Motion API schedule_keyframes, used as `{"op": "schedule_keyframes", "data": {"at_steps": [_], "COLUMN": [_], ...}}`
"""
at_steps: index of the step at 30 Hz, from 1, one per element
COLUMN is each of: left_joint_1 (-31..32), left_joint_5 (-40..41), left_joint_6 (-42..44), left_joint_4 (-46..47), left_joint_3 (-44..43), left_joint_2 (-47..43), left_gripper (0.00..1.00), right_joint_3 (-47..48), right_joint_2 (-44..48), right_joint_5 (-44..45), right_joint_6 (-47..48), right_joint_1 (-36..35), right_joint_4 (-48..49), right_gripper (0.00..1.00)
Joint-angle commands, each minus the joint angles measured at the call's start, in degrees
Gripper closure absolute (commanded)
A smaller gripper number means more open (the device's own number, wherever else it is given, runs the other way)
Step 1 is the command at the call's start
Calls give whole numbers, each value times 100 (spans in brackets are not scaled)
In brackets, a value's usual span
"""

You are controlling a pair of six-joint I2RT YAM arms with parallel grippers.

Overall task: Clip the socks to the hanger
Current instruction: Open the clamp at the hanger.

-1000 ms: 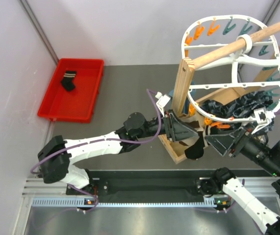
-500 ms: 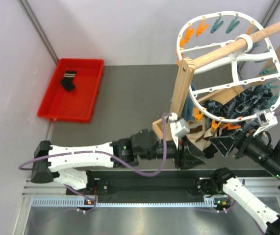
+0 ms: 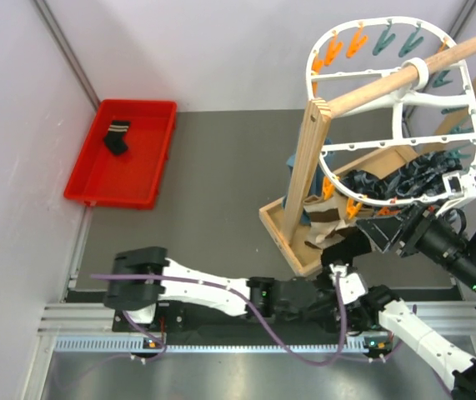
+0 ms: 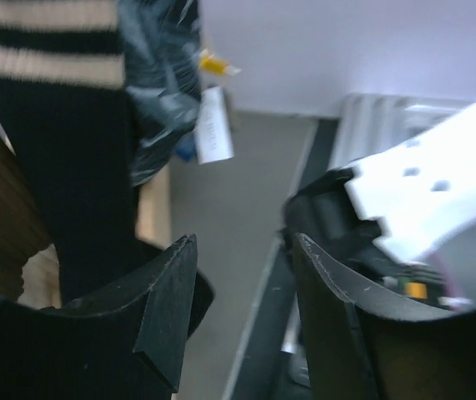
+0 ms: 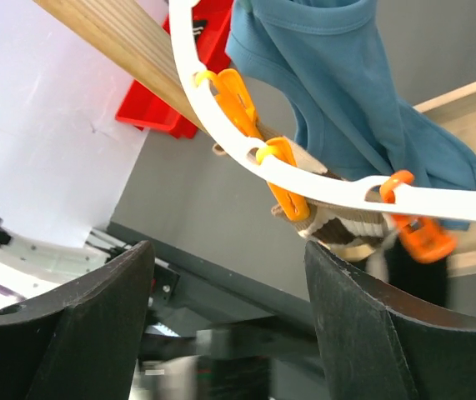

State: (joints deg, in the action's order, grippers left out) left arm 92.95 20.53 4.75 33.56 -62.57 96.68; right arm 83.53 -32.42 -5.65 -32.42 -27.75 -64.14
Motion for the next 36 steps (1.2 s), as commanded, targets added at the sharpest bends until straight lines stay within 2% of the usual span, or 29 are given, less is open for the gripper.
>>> {"op": "schedule_keyframes", "data": {"at_steps": [1,5,9,12,13,17,19,24,25,36], "left_joint_1": [-267,-575,-892,-1111,-1164,-1402,-1481,-1516,-1525,-1508], "left_joint_5": [846,1347,1541,1769,1805,1919,1981,1955,1902,1638], "left_joint_6": [685,851,904,852,817,799,799,799,756,404], "left_joint_4": [810,1064,845,592,521,467,406,405,388,283], "left_joint_3": [-580,-949,-1301,-1573,-1618,-1645,-1636,-1496,-1478,-1364], "left_joint_2": [482,939,1238,1414,1467,1459,1424,1222,1186,949], "left_gripper": [45,43,42,41,41,41,41,41,41,41], "right_joint_3": [278,515,849,1165,1314,1474,1386,780,483,-863], "right_joint_2": [-88,-168,-247,-299,-300,-300,-273,60,139,693], "right_joint_5": [3,-33,204,747,1176,2259,2611,2955,3025,2947], "right_joint_6": [-159,-150,86,419,508,1070,1211,1414,1440,1722], "right_joint_1": [-29,-29,-38,-29,-29,-29,-29,-29,-29,-29], "right_joint_4": [253,104,-194,-615,-748,-1276,-1355,-856,-715,814], "right_gripper": [29,29,29,30,30,43,45,46,44,44]}}
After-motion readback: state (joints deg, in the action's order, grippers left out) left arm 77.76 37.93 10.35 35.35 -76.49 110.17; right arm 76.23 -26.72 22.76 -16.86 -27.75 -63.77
